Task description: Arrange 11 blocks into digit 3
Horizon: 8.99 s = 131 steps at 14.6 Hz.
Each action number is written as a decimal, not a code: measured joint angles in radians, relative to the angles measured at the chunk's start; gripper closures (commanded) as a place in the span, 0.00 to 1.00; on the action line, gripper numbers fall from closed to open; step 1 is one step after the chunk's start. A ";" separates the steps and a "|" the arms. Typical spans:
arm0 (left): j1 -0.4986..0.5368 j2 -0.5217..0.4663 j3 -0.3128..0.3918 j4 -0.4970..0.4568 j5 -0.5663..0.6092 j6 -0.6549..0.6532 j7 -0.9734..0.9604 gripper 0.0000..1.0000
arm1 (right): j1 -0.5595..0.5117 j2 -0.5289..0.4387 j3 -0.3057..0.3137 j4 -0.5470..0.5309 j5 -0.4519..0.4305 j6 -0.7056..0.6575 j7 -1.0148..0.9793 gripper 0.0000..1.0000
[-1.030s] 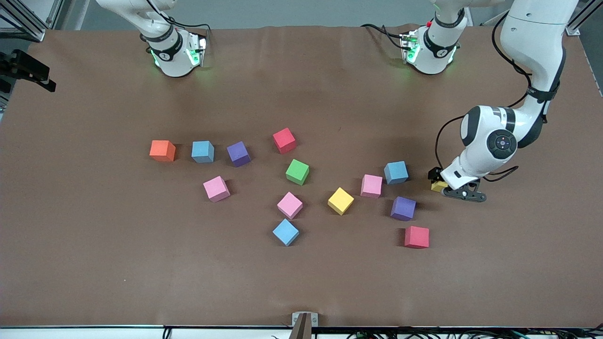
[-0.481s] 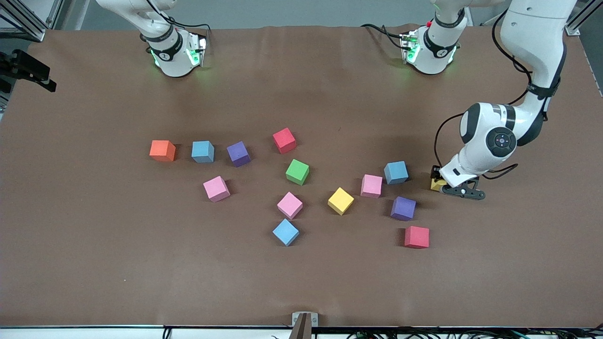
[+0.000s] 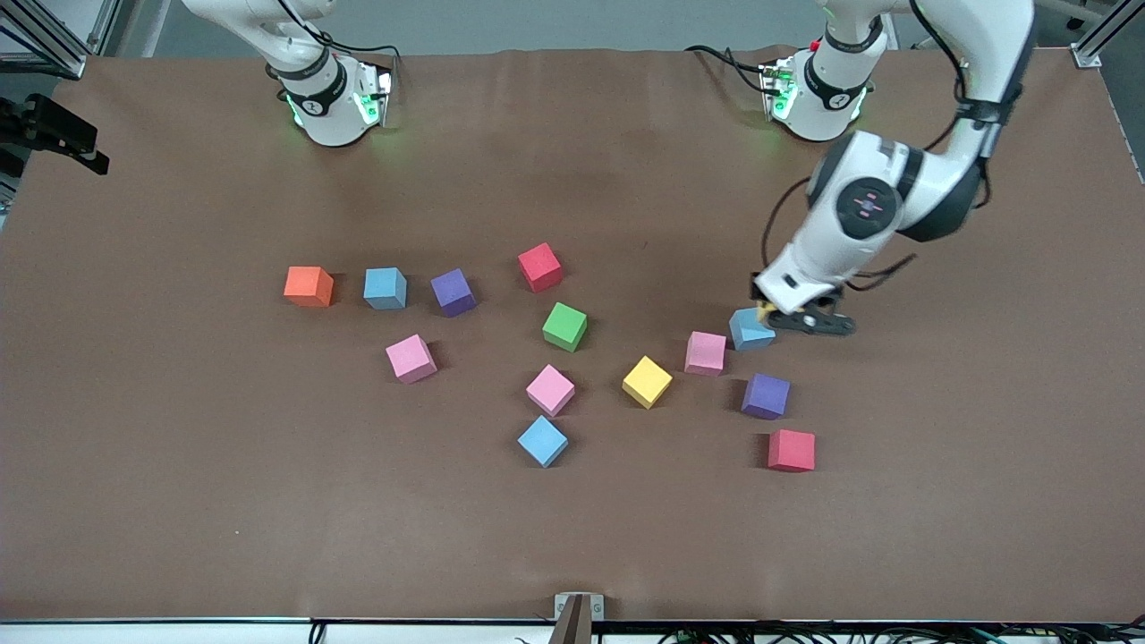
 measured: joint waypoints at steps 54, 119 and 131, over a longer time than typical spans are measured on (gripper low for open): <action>-0.411 0.467 -0.119 0.388 0.209 -0.009 -0.743 0.00 | 0.392 0.185 0.014 -0.581 0.049 0.838 1.456 0.00; -0.216 0.383 -0.130 0.229 0.258 0.075 -2.151 0.58 | 0.932 0.548 0.007 -0.516 0.097 1.069 2.412 1.00; -0.275 0.383 -0.175 0.132 0.262 0.189 -2.236 0.57 | 0.945 0.547 0.007 -0.517 0.097 1.072 2.415 1.00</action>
